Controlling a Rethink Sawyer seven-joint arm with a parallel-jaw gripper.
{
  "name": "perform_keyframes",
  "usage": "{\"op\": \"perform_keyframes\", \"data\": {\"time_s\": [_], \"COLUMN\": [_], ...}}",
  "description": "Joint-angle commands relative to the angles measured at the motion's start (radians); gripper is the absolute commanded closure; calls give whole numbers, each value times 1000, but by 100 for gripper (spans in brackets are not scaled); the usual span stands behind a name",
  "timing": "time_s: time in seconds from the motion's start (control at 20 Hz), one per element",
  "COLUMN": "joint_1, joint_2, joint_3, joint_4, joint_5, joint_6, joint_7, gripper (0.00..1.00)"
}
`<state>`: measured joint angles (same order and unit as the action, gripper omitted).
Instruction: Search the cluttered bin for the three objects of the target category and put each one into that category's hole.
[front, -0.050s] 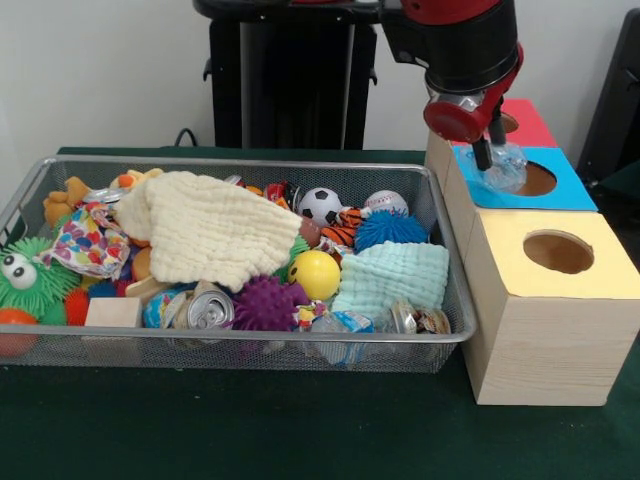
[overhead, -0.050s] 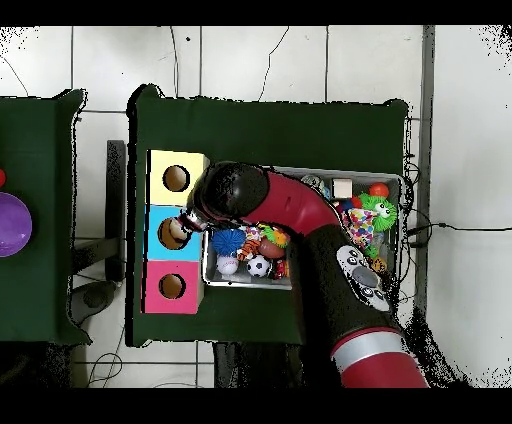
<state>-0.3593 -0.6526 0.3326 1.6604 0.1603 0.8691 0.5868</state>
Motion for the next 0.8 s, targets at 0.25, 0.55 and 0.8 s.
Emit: {"op": "perform_keyframes", "data": {"time_s": [0.25, 0.55, 0.8], "joint_1": [32, 57, 77], "joint_2": [67, 74, 87], "joint_3": [-44, -50, -65], "joint_4": [104, 119, 133], "joint_5": [-1, 20, 35], "joint_6": [-83, -84, -103], "joint_7": [291, 314, 330], "gripper": [100, 100, 100]}}
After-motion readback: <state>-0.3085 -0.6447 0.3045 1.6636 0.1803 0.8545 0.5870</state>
